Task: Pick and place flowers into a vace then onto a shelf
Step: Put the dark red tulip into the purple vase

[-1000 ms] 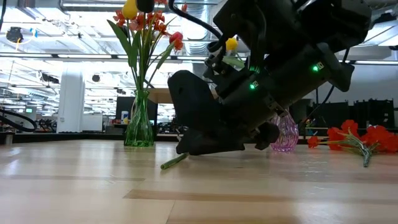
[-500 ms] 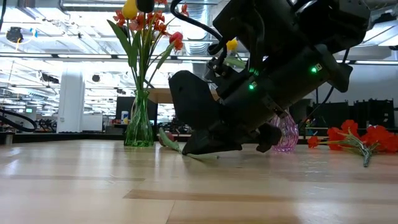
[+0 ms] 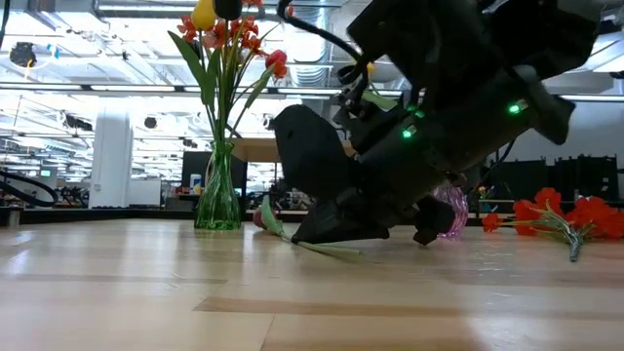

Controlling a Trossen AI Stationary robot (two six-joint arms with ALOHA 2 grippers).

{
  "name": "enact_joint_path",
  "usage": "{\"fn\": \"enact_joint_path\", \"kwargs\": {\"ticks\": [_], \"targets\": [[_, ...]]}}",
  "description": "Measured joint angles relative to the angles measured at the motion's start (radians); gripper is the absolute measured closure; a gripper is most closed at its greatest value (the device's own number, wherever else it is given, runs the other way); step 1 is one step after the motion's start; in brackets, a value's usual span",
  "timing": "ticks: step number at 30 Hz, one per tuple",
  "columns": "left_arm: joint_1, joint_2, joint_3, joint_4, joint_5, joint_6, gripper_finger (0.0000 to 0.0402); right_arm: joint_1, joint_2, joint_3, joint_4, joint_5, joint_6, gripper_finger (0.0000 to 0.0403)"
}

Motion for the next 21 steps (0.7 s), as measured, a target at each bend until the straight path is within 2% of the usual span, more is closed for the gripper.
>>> {"fn": "enact_joint_path", "kwargs": {"ticks": [5, 16, 21], "targets": [[0.0, 0.0, 0.0, 0.0, 0.0, 0.0, 0.0223, 0.036, -0.037, -0.002, -0.039, -0.036, -0.006, 0.0403], [0.0, 0.0, 0.0, 0.001, -0.003, 0.0, 0.0223, 0.138, -0.158, -0.002, -0.303, -0.1, 0.009, 0.0403], [0.0, 0.0, 0.0, 0.001, -0.006, 0.0, 0.0223, 0.164, -0.175, -0.001, -0.382, -0.154, 0.013, 0.0403]]}}
